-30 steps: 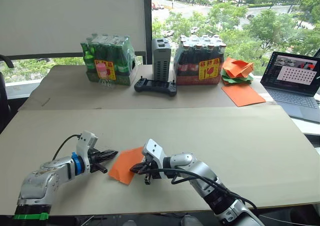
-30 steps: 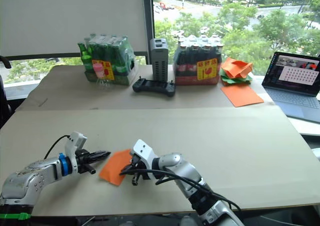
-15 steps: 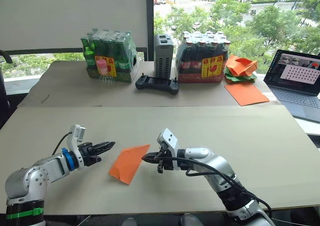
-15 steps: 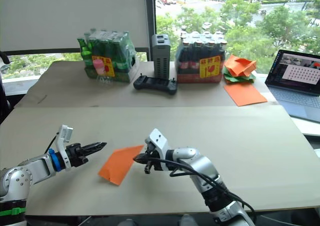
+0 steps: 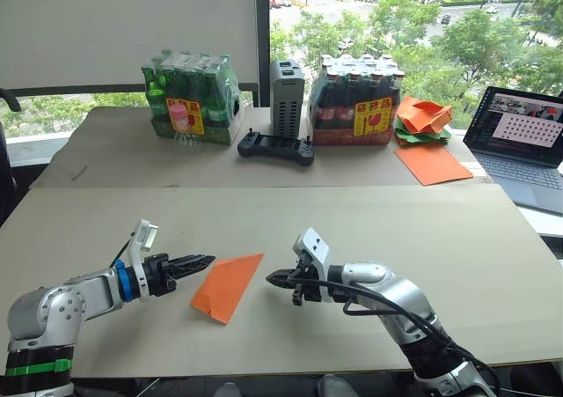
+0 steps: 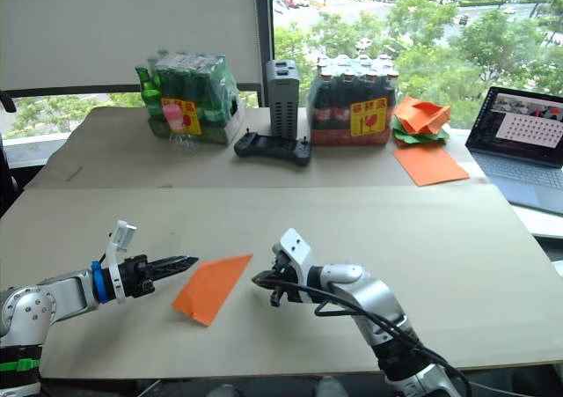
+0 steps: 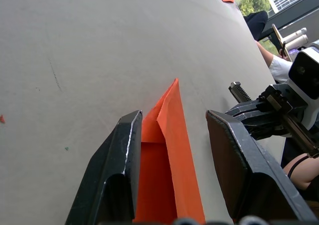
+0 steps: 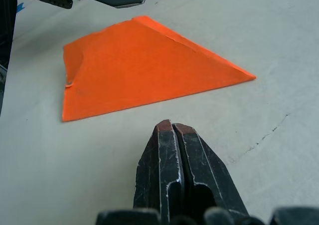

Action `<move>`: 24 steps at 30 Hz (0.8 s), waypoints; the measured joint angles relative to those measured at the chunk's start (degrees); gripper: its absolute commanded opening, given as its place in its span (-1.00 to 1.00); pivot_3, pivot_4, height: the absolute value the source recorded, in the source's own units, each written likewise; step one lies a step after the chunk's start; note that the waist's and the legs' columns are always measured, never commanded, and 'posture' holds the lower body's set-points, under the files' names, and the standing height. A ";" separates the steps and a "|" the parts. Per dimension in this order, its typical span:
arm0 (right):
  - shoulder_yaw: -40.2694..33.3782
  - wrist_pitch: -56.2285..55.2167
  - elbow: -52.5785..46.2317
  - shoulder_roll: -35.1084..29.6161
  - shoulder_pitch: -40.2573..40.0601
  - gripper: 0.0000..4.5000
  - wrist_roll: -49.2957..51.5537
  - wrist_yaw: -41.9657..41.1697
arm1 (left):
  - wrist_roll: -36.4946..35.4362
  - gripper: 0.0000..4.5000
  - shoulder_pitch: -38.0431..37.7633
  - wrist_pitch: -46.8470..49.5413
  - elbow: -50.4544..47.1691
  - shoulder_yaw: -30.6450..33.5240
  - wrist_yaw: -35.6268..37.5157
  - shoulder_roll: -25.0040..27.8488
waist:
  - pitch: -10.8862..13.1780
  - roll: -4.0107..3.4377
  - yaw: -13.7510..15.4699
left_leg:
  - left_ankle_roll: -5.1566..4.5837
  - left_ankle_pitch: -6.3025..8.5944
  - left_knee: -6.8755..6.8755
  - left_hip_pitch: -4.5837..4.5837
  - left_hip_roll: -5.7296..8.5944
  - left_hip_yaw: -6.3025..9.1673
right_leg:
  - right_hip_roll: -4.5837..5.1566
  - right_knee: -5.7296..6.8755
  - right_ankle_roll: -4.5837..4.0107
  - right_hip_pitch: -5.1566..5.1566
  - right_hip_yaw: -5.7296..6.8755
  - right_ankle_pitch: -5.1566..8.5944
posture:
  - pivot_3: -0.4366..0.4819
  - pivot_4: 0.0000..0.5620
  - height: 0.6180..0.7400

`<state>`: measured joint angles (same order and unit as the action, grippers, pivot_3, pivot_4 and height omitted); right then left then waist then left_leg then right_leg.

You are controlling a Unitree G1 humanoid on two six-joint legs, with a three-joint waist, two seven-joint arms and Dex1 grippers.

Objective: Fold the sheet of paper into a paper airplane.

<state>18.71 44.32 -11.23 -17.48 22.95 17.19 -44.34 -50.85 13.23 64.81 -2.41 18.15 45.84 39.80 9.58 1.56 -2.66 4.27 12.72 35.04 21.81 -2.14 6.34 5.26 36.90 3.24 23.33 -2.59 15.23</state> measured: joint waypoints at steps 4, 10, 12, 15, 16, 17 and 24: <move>-0.07 0.10 -0.29 -0.04 -0.74 -1.00 0.01 0.78 | 1.16 -0.04 1.03 -0.36 1.61 -2.24 1.73 0.91 | 0.00 0.00 -0.01 | 0.00 0.00 0.00 0.02 0.00 0.00 | 0.01 -0.01 0.00 0.00 0.00 0.00 | -0.05 -0.47 1.00; -0.13 0.20 -0.69 -0.23 -1.13 -1.00 0.02 1.23 | 3.57 -0.04 2.31 -1.24 4.37 -5.10 3.87 1.39 | 0.00 0.00 -0.01 | 0.00 0.00 0.02 0.01 0.00 0.00 | 0.00 0.02 -0.01 0.00 0.00 0.00 | -0.05 -0.47 1.00; -0.19 0.29 -0.73 -0.28 -1.23 -1.00 0.02 1.33 | 3.75 -0.04 2.64 -1.24 4.88 -5.64 4.61 1.42 | 0.00 0.00 0.01 | 0.00 0.00 0.03 0.02 0.00 0.00 | 0.01 0.02 -0.01 0.00 0.00 0.00 | -0.05 -0.47 1.00; -0.20 0.66 -0.75 -0.36 -1.35 -1.00 0.02 1.59 | 4.16 -0.04 3.06 -1.29 5.51 -6.02 5.39 1.42 | 0.00 0.00 0.00 | 0.00 0.00 0.03 0.02 0.00 0.00 | 0.00 0.03 -0.01 0.00 0.00 0.00 | -0.05 -0.47 1.00; -0.20 0.75 -0.76 -0.45 -1.41 -1.00 0.02 1.67 | 4.46 -0.04 3.37 -1.33 5.63 -6.26 5.62 1.42 | 0.01 0.00 0.00 | 0.00 0.00 0.04 0.02 0.00 0.00 | 0.00 0.04 -0.01 0.00 0.00 0.00 | -0.05 -0.47 1.00; -0.20 0.78 -0.76 -0.52 -1.43 -1.00 0.02 1.72 | 4.77 -0.04 3.81 -1.38 5.66 -6.66 5.78 1.42 | 0.00 0.00 0.01 | 0.00 0.00 0.05 0.02 0.00 0.00 | 0.00 0.05 -0.01 0.00 0.00 0.00 | -0.05 -0.47 1.00; -0.18 0.78 -1.21 -0.64 -1.46 -1.00 0.00 1.87 | 5.58 -0.04 4.24 -2.05 5.66 -8.13 6.57 1.30 | 0.00 0.00 -0.01 | 0.00 0.00 0.08 0.02 0.00 0.00 | 0.00 0.08 -0.01 0.00 0.00 0.00 | -0.05 -0.47 1.00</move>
<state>18.53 45.11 -12.44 -18.12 21.49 17.19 -42.47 -45.27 17.48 62.76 3.25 10.02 52.41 41.10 9.58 1.56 -2.67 4.27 12.72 35.12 21.83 -2.14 6.34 5.26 36.99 3.23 23.33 -2.59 15.23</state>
